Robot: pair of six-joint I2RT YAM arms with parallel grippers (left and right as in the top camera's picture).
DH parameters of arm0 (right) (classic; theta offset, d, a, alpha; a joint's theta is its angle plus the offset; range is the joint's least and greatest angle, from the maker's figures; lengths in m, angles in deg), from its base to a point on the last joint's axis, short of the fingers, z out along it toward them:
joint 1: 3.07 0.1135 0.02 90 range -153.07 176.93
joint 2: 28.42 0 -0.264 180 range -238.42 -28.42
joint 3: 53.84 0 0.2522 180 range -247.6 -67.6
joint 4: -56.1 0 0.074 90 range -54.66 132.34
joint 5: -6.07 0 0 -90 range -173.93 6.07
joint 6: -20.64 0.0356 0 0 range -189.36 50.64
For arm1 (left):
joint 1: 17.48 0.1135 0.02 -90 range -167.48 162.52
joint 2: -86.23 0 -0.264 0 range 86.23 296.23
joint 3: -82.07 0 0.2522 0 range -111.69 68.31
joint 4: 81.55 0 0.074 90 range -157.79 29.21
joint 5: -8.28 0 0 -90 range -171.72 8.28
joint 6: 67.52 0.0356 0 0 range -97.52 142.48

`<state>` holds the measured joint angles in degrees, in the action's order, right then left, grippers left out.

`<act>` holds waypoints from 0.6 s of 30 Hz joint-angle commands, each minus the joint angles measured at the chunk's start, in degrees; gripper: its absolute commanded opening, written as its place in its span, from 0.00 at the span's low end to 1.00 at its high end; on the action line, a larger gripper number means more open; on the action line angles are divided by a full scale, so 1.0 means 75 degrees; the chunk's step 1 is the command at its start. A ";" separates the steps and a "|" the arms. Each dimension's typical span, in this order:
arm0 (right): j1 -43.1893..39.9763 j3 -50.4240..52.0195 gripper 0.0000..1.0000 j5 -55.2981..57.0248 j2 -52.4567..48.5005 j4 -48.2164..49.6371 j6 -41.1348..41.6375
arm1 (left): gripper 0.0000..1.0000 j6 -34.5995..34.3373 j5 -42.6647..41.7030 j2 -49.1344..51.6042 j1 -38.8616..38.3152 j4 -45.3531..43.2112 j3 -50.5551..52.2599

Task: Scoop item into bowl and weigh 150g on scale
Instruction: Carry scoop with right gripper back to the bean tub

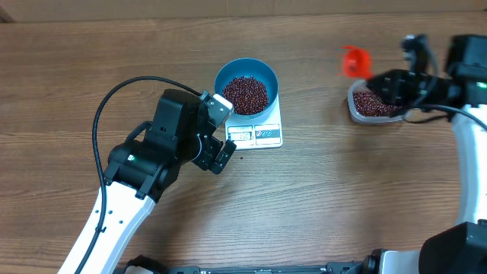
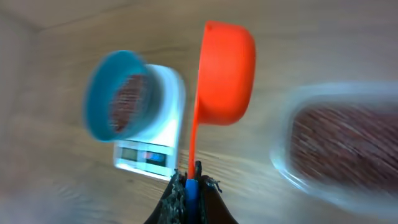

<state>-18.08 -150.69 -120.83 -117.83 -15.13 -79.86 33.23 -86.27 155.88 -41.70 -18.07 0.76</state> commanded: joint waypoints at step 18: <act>0.2369 0.0236 0.04 0.8422 -0.0373 -0.0423 0.1035 | 1.00 0.0114 -0.0134 -0.0073 0.0041 -0.0029 -0.0175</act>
<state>-2.06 -149.86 -68.33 -119.01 -17.75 -72.78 33.20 -86.27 155.88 -41.70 -18.07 0.76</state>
